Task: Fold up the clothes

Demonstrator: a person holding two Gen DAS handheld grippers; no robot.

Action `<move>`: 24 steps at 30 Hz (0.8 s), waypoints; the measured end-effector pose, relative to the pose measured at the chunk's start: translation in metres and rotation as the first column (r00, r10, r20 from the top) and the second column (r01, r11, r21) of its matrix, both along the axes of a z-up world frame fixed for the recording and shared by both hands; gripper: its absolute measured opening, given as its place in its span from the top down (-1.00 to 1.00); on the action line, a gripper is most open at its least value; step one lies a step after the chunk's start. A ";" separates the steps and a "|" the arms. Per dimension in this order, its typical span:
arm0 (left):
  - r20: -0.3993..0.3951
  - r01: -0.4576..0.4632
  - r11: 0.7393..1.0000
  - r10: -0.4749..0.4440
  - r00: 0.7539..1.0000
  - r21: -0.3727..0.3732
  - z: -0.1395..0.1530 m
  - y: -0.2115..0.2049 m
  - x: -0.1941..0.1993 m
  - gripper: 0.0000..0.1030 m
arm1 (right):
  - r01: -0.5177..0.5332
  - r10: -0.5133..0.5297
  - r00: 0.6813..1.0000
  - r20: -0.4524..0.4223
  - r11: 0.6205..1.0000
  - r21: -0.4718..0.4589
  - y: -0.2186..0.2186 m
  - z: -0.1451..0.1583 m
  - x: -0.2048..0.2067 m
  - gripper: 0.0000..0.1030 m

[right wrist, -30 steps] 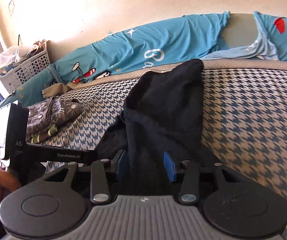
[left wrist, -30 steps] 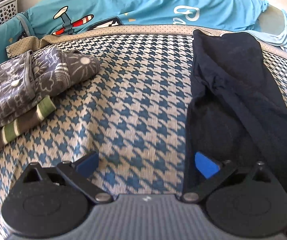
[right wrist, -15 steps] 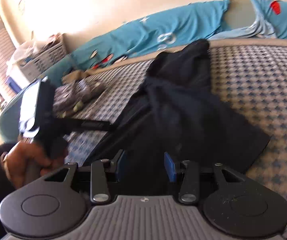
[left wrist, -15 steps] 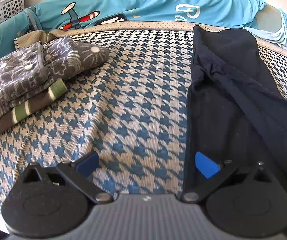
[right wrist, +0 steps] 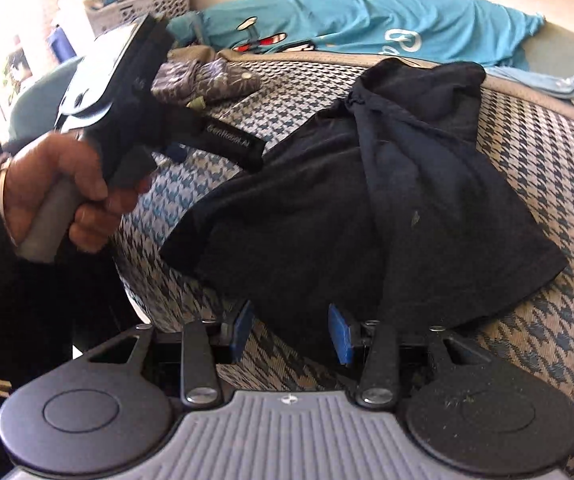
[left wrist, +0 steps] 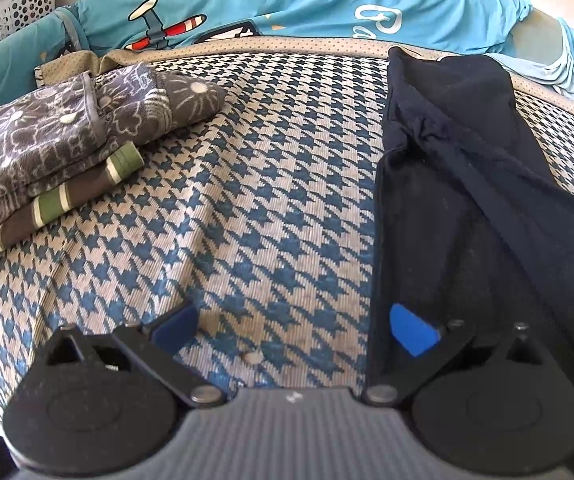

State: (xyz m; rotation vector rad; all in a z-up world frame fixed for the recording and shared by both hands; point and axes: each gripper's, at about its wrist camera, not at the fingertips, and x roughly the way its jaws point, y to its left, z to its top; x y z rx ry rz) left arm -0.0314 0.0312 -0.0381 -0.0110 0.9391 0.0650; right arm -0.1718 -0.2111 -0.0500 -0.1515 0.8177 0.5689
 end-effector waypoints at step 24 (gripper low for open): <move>0.005 -0.032 0.999 0.032 0.999 -0.002 -0.001 0.005 -0.001 -1.00 | 0.091 -0.014 0.970 0.244 0.948 -0.305 0.010 -0.014 -0.010 0.94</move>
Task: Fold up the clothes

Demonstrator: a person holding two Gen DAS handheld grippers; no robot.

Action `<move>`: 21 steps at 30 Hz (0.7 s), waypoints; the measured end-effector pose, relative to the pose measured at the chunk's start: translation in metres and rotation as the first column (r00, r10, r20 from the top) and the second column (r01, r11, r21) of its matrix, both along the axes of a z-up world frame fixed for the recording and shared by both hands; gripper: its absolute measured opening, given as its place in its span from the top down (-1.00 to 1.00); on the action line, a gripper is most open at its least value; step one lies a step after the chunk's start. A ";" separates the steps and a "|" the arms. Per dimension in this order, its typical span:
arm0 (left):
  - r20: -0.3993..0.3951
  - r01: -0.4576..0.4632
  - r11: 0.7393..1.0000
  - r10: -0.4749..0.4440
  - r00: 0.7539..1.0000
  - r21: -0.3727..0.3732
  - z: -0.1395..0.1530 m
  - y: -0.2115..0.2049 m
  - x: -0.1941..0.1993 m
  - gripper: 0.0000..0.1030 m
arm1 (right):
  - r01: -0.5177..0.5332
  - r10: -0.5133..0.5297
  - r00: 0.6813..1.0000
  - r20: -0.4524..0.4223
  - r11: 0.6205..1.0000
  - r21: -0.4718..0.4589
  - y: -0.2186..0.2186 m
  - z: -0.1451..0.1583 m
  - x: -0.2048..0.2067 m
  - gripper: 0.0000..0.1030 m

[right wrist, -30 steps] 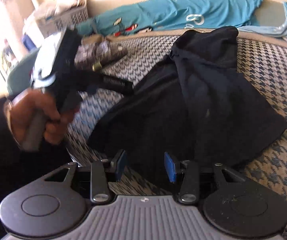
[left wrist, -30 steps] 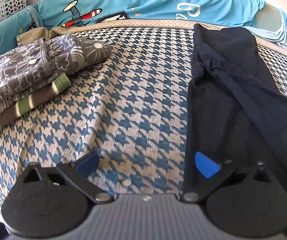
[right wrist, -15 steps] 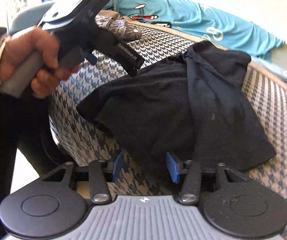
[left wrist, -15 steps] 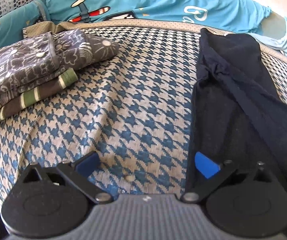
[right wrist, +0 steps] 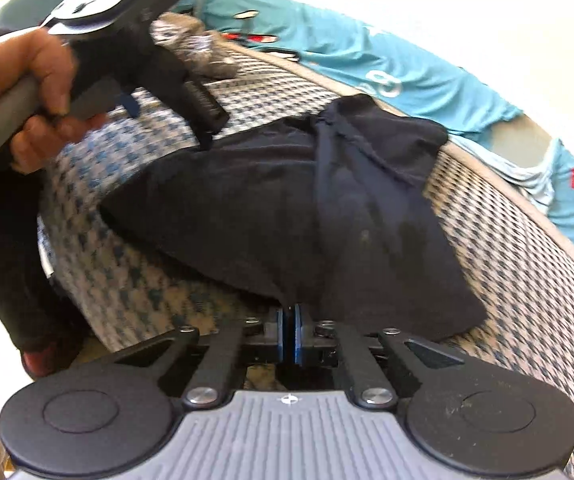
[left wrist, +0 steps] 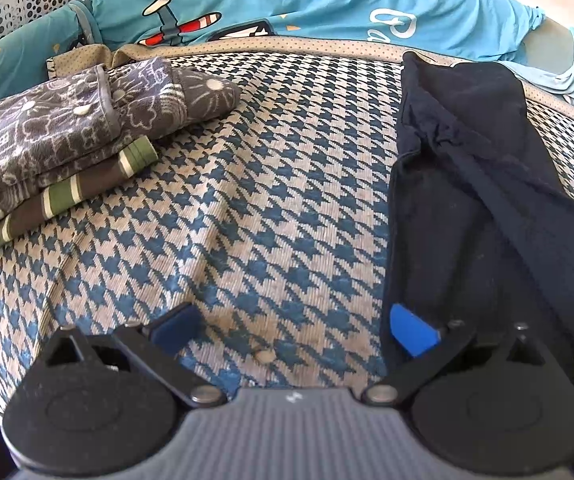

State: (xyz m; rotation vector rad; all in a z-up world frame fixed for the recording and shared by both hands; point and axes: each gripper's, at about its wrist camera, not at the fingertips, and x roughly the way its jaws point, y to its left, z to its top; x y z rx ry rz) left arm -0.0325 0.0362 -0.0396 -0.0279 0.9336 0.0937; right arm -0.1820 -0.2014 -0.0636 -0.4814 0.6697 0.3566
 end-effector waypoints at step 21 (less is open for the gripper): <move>-0.001 -0.064 0.992 0.064 0.998 -0.105 0.011 0.020 -0.004 -1.00 | -0.049 0.053 0.998 -0.029 0.988 0.146 0.004 0.031 -0.011 0.62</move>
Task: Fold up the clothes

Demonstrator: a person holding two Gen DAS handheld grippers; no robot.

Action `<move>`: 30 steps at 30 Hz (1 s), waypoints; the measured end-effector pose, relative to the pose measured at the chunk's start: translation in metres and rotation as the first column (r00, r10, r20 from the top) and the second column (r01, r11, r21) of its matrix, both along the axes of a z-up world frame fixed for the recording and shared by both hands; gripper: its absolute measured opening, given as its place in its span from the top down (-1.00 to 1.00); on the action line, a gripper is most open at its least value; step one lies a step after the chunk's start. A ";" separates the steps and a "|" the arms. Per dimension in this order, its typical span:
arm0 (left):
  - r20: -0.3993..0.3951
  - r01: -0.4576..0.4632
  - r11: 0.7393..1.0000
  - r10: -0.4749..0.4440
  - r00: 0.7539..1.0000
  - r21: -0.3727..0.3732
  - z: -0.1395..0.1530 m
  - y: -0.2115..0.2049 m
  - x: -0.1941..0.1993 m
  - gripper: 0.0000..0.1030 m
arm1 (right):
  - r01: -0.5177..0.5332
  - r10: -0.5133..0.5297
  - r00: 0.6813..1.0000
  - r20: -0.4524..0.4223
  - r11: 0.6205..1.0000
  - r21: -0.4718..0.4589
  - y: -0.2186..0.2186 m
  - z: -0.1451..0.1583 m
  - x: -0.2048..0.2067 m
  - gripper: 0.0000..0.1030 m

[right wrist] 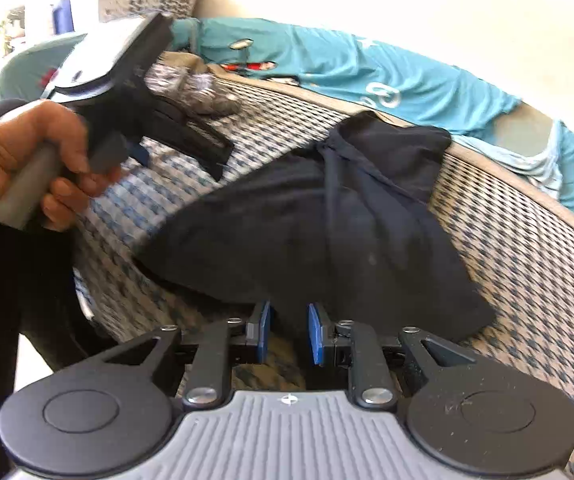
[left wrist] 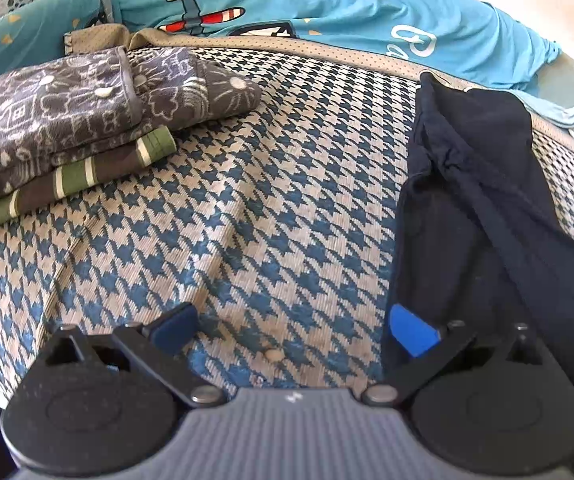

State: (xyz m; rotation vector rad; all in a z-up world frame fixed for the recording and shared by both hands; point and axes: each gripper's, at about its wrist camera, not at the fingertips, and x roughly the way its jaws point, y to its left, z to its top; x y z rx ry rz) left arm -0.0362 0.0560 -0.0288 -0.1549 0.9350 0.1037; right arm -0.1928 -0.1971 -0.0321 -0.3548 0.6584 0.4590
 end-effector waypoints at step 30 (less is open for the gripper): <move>0.019 -0.072 0.993 0.074 0.997 -0.089 0.015 0.029 -0.008 -1.00 | -0.308 0.318 0.948 0.013 0.927 -0.212 0.122 -0.049 0.000 0.39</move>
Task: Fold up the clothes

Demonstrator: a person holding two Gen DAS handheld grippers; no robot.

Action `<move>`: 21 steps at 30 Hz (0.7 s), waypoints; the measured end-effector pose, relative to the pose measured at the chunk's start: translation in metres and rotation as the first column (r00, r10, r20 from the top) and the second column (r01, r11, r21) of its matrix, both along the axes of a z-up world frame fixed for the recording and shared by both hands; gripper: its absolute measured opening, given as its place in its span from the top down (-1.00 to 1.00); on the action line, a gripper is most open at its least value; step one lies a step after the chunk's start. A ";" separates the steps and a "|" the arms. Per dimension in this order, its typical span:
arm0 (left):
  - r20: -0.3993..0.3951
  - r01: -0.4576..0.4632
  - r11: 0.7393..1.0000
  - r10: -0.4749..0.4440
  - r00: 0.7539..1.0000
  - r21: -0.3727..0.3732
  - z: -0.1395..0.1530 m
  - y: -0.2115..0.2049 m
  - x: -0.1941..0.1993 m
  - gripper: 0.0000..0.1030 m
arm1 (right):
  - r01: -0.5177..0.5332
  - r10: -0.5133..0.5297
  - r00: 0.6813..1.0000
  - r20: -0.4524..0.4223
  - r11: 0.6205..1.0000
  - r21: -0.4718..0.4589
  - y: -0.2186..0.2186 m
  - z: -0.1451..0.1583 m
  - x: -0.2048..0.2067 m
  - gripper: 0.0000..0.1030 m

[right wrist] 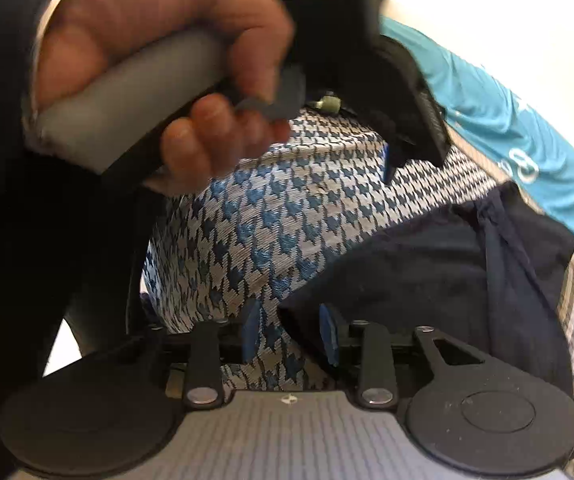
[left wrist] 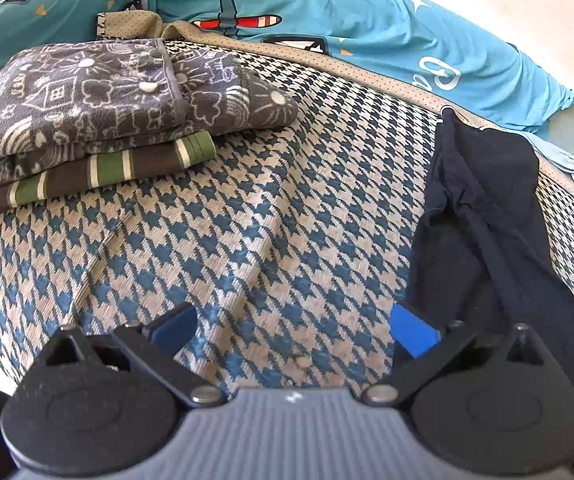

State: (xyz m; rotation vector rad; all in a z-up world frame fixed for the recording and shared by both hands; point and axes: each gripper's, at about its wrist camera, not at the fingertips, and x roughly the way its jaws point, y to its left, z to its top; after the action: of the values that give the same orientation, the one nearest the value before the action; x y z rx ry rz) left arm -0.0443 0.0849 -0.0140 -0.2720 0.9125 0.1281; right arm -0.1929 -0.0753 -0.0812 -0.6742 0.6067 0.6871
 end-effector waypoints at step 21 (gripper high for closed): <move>0.053 -0.038 0.996 0.034 0.998 0.081 0.009 0.006 -0.004 -1.00 | 0.104 -0.086 0.992 -0.087 0.970 0.222 0.006 0.010 0.023 0.89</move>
State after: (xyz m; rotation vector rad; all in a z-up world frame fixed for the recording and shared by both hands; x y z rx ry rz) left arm -0.0483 0.0912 -0.0051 -0.2144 0.8487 0.1909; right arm -0.1698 -0.0690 -0.0709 -0.4062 0.6166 0.6826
